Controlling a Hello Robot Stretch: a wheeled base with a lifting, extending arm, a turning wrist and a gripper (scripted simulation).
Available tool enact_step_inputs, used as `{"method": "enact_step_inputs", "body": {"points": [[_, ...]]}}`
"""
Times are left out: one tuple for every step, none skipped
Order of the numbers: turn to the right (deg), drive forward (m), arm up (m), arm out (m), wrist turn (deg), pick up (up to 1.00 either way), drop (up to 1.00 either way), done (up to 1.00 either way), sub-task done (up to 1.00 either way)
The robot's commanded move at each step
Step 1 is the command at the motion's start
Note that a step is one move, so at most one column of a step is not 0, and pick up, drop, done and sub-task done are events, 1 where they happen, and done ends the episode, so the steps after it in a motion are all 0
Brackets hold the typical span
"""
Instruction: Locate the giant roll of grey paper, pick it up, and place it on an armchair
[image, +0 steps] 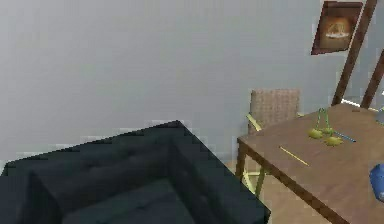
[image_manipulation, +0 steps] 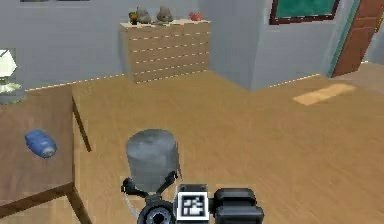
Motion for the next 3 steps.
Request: {"method": "enact_step_inputs", "body": {"points": [[45.0, 0.00, 0.00, 0.00, 0.0, 0.00, 0.00, 0.00, 0.00], [45.0, 0.00, 0.00, 0.00, 0.0, 0.00, 0.00, 0.00, 0.00], [-45.0, 0.00, 0.00, 0.00, 0.0, 0.00, 0.00, 0.00, 0.00]]}}
